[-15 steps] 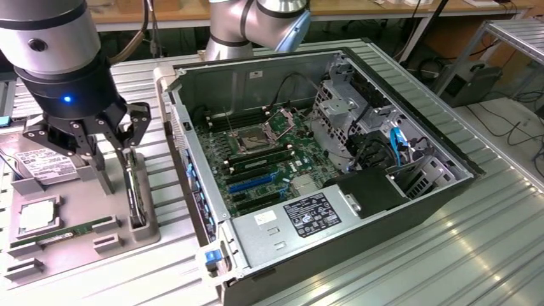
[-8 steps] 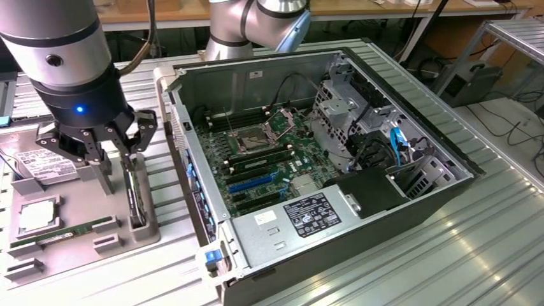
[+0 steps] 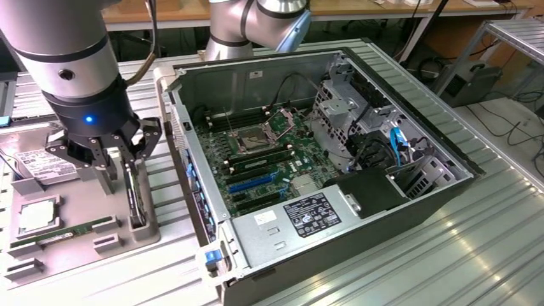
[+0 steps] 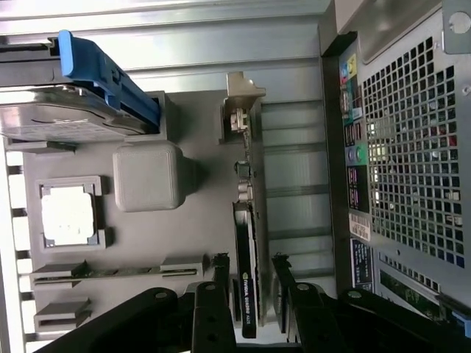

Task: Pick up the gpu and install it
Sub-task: 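Pick up the gpu and move the gpu toward the slot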

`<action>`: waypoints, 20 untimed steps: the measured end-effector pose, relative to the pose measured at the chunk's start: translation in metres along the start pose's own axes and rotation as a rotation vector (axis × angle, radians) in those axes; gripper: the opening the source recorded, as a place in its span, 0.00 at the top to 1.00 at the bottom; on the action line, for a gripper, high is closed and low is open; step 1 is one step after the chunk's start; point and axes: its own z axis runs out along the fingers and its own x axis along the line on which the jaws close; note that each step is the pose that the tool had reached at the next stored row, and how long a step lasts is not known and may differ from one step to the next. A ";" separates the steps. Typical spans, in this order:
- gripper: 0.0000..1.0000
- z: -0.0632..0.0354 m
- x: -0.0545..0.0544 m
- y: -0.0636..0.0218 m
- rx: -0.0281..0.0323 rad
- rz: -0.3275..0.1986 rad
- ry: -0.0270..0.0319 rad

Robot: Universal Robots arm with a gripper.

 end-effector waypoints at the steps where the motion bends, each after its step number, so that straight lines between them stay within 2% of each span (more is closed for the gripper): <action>1: 0.64 0.0019 0.000 -0.0001 0.0000 -0.001 0.0000; 14: 0.64 0.0298 0.000 -0.0009 -0.0008 -0.026 0.0002; 16: 0.64 0.0319 0.000 -0.0010 -0.0030 -0.026 -0.0003; 20: 0.64 0.0355 0.000 -0.0010 -0.0127 -0.026 -0.0005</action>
